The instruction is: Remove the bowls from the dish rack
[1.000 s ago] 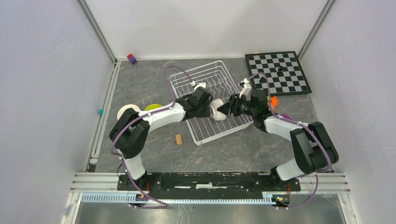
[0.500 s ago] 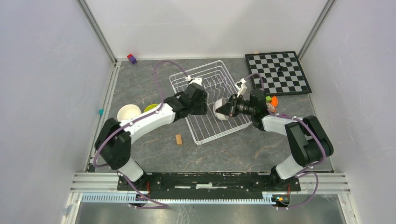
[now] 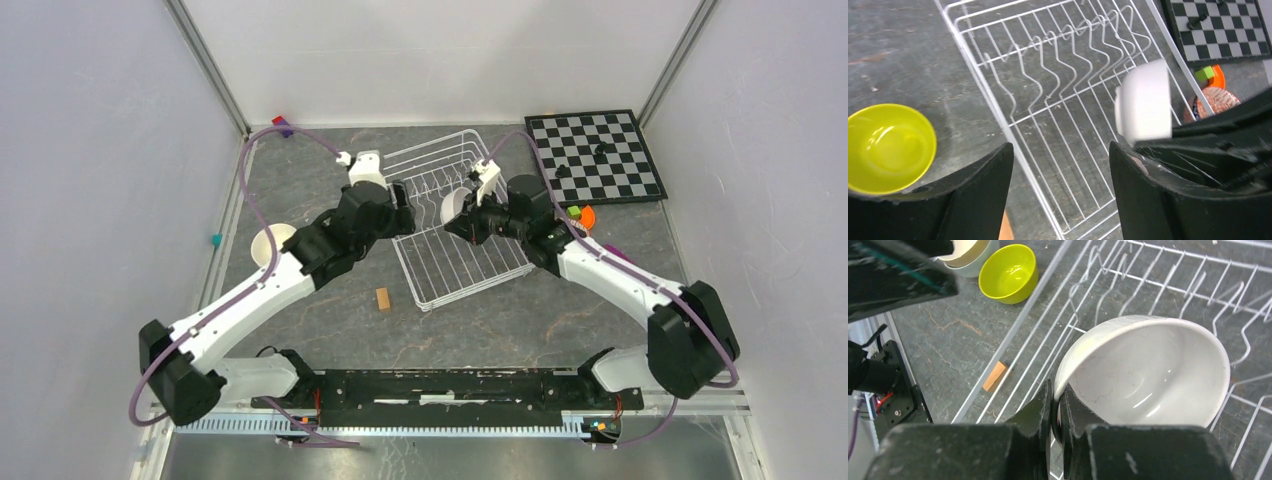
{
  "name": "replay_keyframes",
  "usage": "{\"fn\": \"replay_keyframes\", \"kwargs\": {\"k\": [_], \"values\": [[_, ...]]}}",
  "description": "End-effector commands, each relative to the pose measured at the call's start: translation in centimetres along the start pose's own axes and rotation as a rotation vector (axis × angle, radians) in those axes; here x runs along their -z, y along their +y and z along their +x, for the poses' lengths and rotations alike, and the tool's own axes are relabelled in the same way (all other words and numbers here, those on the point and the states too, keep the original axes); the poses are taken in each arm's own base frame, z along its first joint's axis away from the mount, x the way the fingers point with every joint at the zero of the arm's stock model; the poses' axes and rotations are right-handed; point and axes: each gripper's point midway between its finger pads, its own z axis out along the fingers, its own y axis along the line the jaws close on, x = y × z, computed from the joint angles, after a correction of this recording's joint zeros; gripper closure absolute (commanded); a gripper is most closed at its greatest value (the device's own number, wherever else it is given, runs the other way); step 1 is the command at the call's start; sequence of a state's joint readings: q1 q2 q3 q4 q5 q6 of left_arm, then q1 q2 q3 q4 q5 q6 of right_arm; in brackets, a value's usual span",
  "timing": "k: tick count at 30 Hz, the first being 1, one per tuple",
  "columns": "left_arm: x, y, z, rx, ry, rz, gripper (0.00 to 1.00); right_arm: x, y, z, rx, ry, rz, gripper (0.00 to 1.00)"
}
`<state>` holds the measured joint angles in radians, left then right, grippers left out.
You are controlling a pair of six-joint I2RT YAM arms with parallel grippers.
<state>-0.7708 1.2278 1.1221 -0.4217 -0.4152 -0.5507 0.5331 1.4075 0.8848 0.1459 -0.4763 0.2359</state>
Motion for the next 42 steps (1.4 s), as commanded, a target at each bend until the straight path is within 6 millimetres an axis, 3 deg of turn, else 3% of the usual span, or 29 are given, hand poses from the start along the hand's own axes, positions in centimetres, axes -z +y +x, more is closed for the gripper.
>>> {"fn": "replay_keyframes", "kwargs": {"k": [1,7,13,20,25,28,31,34,38,42], "values": [[1.9,3.5,-1.7,-0.013,-0.115,-0.113,0.22,1.5,1.0,-3.5,0.201,-0.062,0.08,1.0],[4.0,6.8,-1.1,0.029,-0.173,-0.176,0.18,2.6,4.3,-5.3,0.291,-0.126,0.036,1.0],[5.1,8.4,0.2,0.067,-0.187,-0.183,0.17,3.5,8.2,-6.3,0.387,-0.174,-0.058,1.0],[5.3,8.6,1.4,0.08,-0.166,-0.164,0.17,3.3,11.6,-2.4,0.458,-0.007,-0.136,1.0],[4.5,7.9,3.3,0.079,-0.109,-0.118,0.14,4.5,11.6,0.7,0.472,0.075,-0.079,1.0],[3.7,7.5,4.2,0.095,-0.094,-0.099,0.13,4.6,11.6,0.4,0.466,0.07,-0.06,1.0],[4.0,7.9,3.5,0.14,-0.11,-0.136,0.11,3.7,12.9,0.0,0.466,0.058,-0.103,1.0],[5.3,10.3,2.0,0.195,-0.185,-0.265,0.1,2.3,15.1,0.1,0.507,0.035,-0.184,1.0],[7.6,12.0,0.0,0.244,-0.25,-0.321,0.1,0.8,18.5,-1.0,0.626,-0.012,-0.26,1.0],[10.0,13.0,-1.6,0.247,-0.271,-0.328,0.09,-0.8,20.6,-1.2,0.738,0.038,-0.31,1.0]]}}
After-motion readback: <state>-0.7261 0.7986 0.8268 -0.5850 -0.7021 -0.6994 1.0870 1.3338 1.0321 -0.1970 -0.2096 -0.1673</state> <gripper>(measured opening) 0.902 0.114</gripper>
